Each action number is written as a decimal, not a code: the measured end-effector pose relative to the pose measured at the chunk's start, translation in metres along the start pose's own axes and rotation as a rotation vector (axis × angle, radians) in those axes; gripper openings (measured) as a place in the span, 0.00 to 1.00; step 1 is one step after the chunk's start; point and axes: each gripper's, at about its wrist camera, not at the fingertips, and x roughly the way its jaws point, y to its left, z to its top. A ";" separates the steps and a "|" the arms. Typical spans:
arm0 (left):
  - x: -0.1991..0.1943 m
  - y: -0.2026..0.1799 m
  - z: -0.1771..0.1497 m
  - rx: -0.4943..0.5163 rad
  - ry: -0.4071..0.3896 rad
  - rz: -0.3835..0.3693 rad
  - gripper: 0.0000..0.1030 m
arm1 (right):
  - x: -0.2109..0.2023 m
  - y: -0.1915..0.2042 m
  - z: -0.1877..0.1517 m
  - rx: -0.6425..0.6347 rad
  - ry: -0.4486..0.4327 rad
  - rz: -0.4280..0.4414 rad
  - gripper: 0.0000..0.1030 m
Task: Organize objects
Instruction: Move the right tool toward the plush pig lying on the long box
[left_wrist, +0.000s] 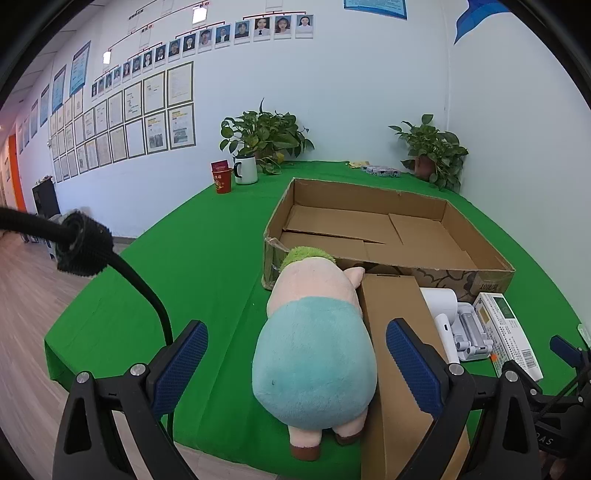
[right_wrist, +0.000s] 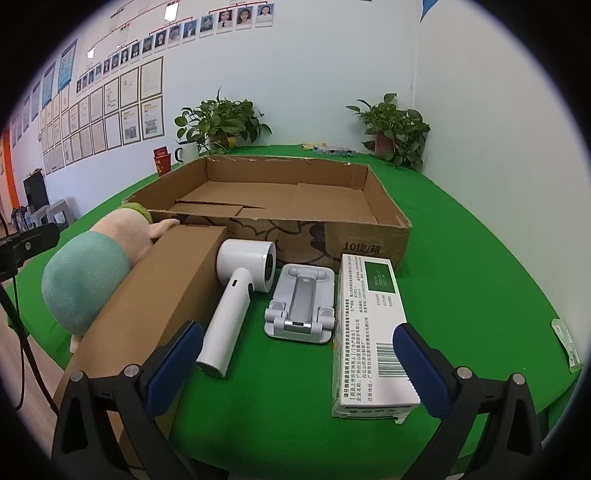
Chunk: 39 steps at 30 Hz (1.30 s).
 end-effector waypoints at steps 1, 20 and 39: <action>0.000 0.000 0.000 -0.002 -0.002 -0.003 0.95 | -0.003 0.000 0.001 -0.002 -0.014 0.001 0.99; 0.004 -0.007 -0.002 0.065 0.013 -0.068 0.95 | -0.012 0.012 0.006 -0.039 -0.070 -0.020 0.99; 0.026 0.020 -0.004 0.020 0.068 -0.079 0.95 | 0.020 0.039 0.007 -0.130 0.169 0.033 0.99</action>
